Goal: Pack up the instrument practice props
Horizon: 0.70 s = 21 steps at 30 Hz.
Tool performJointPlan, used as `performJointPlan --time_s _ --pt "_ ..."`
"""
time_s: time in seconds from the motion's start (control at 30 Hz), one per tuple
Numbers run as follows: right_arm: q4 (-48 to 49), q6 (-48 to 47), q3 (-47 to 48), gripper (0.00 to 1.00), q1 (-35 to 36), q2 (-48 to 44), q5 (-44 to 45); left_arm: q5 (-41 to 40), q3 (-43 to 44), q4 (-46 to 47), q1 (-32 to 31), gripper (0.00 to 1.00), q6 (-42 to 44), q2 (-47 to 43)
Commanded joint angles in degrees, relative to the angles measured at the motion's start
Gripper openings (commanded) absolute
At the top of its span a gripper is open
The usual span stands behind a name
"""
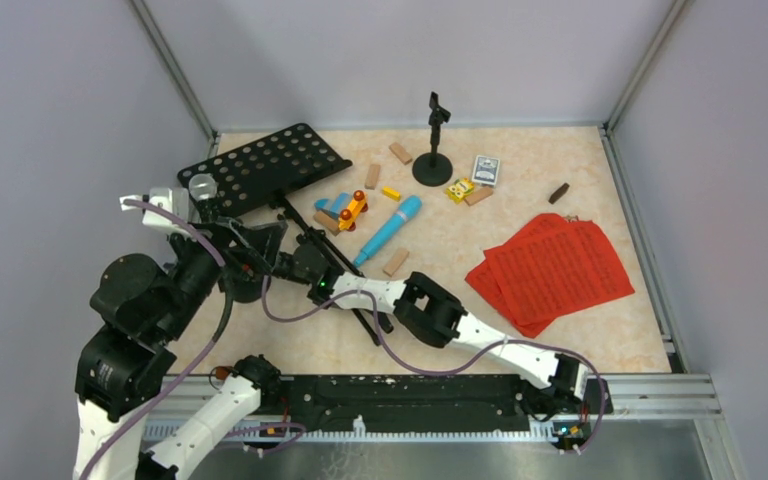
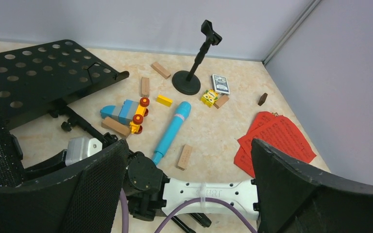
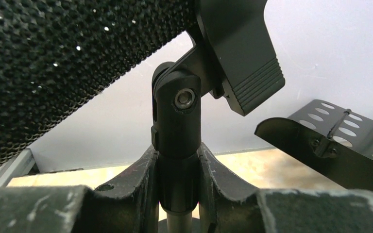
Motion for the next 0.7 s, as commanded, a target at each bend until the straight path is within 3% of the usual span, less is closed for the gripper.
performJointPlan --time_s 0.0,0.13,0.3,0.47,0.67 --pt "8.5 0.0 -2.6 0.0 0.6 -9.4 -3.3 -0.4 1.6 1.6 0.2 0.99 1.1 -0.6" --pt "10.5 1.2 -3.7 0.0 0.8 -14.0 -1.6 3.2 3.2 4.7 0.2 0.99 1.5 -1.0" --pt "11.7 2.9 -7.8 0.0 1.2 -21.5 0.5 14.2 5.7 11.5 0.2 0.99 0.4 -1.1" --pt "17.1 1.2 -23.9 0.0 1.2 -33.5 3.8 18.9 9.9 14.6 0.3 0.99 -1.3 0.3" --pt "15.2 -9.4 -49.1 0.0 1.1 -55.9 11.2 22.3 11.2 16.5 0.2 0.99 -2.3 0.9"
